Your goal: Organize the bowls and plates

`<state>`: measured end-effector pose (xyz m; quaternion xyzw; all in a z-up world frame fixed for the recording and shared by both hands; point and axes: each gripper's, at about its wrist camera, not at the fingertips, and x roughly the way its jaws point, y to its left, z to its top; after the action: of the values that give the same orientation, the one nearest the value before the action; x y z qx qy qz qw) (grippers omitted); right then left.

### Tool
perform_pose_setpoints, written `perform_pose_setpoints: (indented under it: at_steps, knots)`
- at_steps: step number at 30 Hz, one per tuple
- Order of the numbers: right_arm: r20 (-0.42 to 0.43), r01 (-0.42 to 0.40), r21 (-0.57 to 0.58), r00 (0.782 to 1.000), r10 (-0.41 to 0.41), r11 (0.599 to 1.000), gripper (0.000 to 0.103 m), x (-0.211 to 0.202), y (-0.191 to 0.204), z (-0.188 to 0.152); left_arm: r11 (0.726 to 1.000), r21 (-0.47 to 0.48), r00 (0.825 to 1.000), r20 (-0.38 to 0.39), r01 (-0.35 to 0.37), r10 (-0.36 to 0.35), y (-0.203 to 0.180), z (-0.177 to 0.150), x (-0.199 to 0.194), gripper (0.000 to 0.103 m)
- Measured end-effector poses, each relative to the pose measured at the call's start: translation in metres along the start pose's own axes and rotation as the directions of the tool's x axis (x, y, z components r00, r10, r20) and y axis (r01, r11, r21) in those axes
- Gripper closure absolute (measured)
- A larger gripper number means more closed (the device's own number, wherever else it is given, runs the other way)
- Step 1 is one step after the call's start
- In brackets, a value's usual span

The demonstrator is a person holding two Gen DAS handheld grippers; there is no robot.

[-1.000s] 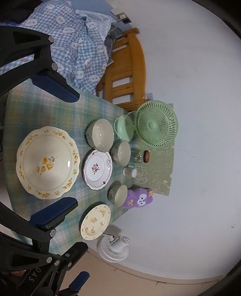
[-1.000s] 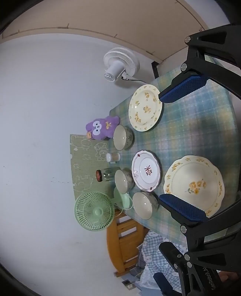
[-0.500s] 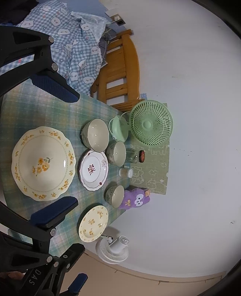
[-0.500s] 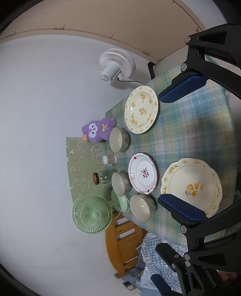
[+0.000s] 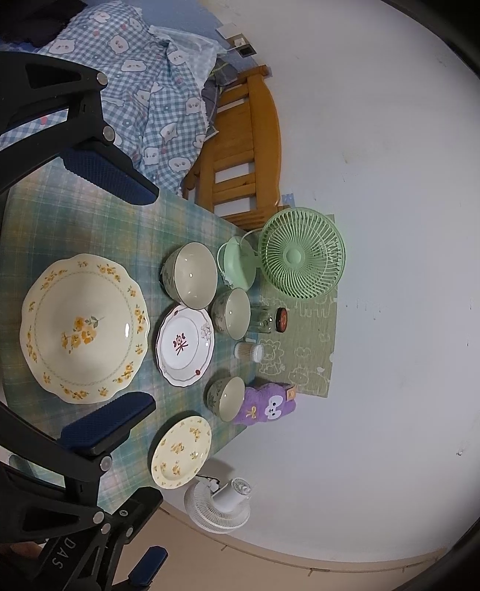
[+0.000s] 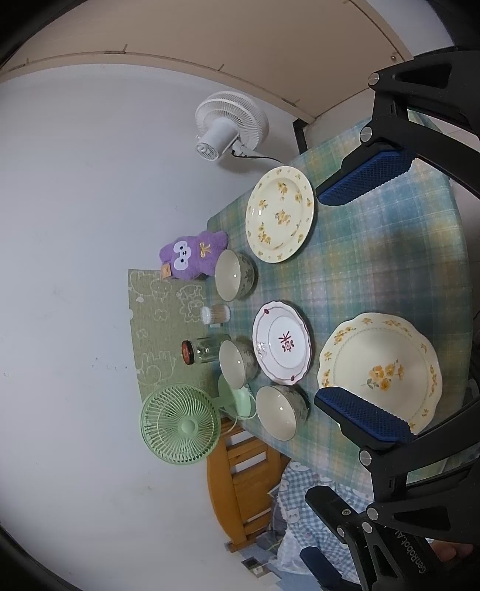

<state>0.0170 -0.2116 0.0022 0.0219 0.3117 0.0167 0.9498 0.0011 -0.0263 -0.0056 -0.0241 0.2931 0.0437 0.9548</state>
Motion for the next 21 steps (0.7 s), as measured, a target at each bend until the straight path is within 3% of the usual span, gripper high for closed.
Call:
perform_pose_setpoints:
  at_steps: [21]
  knots:
    - [0.002,0.002,-0.002,1.0,-0.002,1.0,0.003,0.0012,-0.0004,-0.0013,1.0,0.002,1.0,-0.014,0.005,-0.005,-0.001,0.0003,0.0028,0.002]
